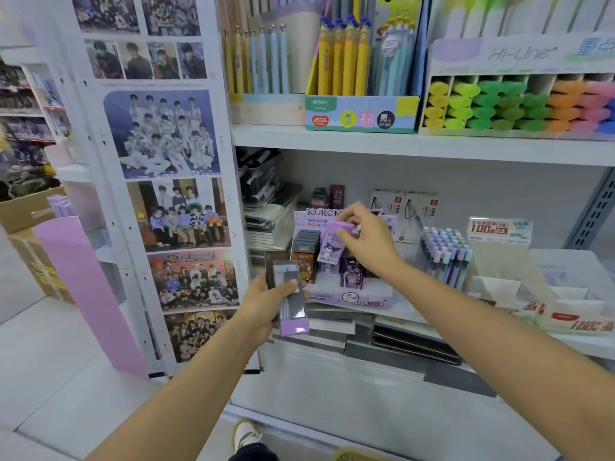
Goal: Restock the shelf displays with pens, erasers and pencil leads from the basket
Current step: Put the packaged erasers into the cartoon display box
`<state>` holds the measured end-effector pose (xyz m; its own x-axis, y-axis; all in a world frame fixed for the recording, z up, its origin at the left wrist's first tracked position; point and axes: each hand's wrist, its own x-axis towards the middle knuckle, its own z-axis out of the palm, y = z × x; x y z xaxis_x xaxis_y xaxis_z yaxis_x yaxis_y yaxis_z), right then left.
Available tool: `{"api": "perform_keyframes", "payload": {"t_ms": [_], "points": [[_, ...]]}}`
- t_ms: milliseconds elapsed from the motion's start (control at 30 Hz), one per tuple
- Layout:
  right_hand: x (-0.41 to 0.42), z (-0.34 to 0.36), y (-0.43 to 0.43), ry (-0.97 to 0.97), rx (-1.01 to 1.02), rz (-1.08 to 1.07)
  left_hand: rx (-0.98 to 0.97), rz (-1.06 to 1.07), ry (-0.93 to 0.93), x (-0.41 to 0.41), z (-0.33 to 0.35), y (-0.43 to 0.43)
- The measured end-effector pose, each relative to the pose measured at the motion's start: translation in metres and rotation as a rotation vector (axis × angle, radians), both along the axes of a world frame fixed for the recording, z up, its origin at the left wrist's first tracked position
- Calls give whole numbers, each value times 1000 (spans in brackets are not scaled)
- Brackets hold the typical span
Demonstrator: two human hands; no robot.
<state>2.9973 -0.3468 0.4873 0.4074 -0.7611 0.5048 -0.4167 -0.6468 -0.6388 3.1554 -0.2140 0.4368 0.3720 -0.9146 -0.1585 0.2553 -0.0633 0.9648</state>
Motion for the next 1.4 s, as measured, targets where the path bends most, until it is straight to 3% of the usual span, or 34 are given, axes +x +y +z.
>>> {"api": "perform_keyframes", "payload": {"t_ms": [200,467,700,933,1067,1200,1400], "points": [[14,-27,-16,204,-102,-76,-4,81,-12,12,-14,-4],[12,-24,-32,343,-76,-23,5,110,0,17,-22,-10],[27,-34,-30,243,-249,-112,36,106,-5,15,-23,-13],[22,-32,-28,305,-305,-83,29,101,-10,10,-21,-13],[12,-24,-1,-36,-3,81,8,63,-32,-3,-15,-11],[-5,-27,22,-35,449,285,4,-1,-65,-28,-9,-7],[-40,-23,28,-259,481,154,29,-95,-71,-57,-1,8]]}}
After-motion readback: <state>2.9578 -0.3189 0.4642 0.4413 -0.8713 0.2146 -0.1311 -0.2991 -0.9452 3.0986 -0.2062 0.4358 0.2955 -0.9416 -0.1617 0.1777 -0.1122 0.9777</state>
